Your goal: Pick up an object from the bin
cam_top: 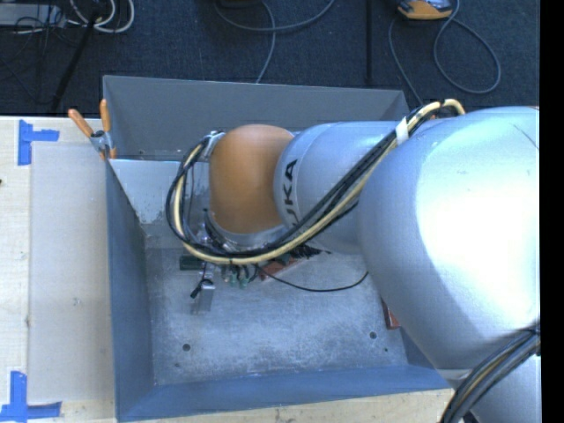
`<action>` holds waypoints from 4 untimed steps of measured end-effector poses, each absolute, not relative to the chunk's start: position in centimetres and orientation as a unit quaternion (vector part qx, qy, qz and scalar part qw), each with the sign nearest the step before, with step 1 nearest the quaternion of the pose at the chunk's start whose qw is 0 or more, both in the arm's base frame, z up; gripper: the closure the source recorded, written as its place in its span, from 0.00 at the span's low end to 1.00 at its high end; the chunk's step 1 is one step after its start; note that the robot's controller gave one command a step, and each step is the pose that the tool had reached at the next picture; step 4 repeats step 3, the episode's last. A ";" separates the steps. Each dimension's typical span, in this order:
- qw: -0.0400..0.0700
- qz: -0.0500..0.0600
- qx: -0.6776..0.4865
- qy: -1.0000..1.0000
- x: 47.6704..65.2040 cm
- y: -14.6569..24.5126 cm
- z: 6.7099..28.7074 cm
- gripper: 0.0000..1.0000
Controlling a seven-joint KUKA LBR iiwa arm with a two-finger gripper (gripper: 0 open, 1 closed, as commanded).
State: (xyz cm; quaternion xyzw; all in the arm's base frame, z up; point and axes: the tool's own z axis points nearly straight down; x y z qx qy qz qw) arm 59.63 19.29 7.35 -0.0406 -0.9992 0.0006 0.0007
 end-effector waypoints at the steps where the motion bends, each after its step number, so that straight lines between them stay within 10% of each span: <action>1: 0.000 0.000 -0.042 -0.999 59.7 19.3 7.3 1.00; 2: -0.003 0.001 -0.034 -0.999 58.8 11.1 15.7 1.00; 3: -0.003 -0.001 -0.028 -1.000 59.9 10.8 21.3 1.00; 4: -0.003 -0.001 -0.028 -1.000 59.9 10.8 21.3 1.00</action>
Offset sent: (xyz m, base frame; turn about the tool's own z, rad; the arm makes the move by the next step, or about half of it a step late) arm 0.0000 0.0000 0.0000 0.0000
